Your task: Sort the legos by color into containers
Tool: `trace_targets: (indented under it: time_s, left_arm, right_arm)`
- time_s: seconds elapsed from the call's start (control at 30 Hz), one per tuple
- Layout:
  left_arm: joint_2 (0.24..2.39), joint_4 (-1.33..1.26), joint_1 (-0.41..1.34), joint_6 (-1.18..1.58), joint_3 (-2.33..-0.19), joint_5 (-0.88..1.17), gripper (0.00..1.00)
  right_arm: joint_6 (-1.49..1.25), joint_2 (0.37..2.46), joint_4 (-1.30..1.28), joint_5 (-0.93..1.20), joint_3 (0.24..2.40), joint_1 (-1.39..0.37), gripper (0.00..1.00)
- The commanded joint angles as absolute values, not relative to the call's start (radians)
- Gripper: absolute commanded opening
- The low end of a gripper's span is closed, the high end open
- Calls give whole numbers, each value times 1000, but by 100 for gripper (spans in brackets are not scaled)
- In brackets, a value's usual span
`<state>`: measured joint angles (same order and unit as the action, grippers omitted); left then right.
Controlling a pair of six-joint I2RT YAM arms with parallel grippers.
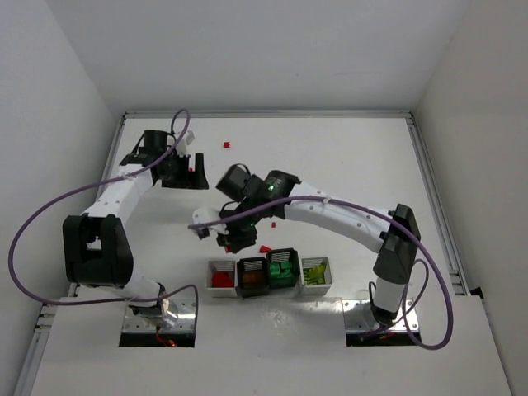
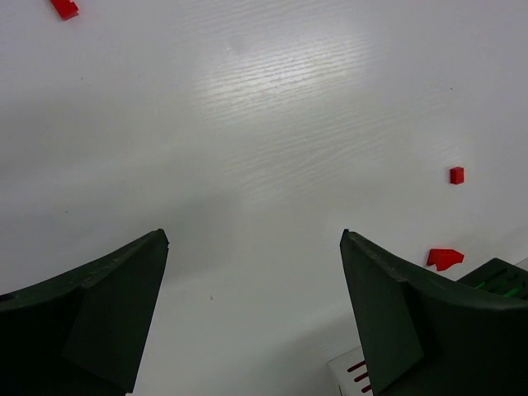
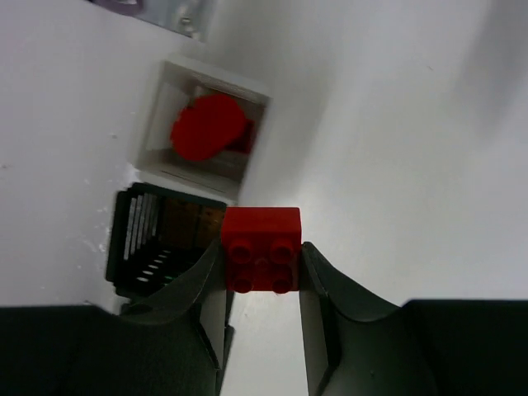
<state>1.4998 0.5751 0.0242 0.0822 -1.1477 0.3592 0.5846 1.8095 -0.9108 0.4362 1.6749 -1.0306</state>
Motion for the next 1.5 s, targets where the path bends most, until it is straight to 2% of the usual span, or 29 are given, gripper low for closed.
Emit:
trace_targets:
  time_s: [0.0, 0.27, 0.47, 0.57, 0.6, 0.63, 0.77, 0.93, 1.07, 1.2, 1.47]
  left_arm:
    - [1526, 551, 9, 72, -1140, 391, 92]
    - [1588, 511, 9, 112, -1086, 431, 92]
    - [1598, 502, 9, 133, -1106, 405, 92]
    - [1598, 502, 9, 124, -1106, 405, 92]
    - [1598, 502, 18, 124, -1106, 405, 92]
    - [1588, 502, 18, 115, -1106, 416, 92]
    - [1588, 491, 18, 115, -1074, 451, 93]
    - [1588, 471, 28, 115, -1055, 509, 90]
    - [1549, 471, 84, 115, -1055, 496, 81]
    - [1540, 509, 211, 127, -1083, 404, 73]
    - [1597, 592, 504, 187, -1146, 313, 64]
  right_arm:
    - [660, 1833, -923, 463, 1699, -1089, 0]
    - [660, 1985, -1011, 397, 1854, -1215, 0]
    - [660, 2005, -1034, 373, 1855, -1235, 13]
    - [650, 2014, -1043, 354, 1855, -1244, 33]
    - [640, 2014, -1043, 354, 1855, -1244, 46]
    - [640, 2014, -1034, 344, 1855, -1244, 53]
    - [606, 1954, -959, 296, 1798, -1244, 72]
    - [498, 1907, -885, 278, 1805, -1229, 73]
    - [286, 1813, -732, 140, 1815, -1149, 73]
    - [95, 1735, -617, 52, 1803, -1016, 73]
    - [-103, 1571, -534, -138, 1706, -729, 87]
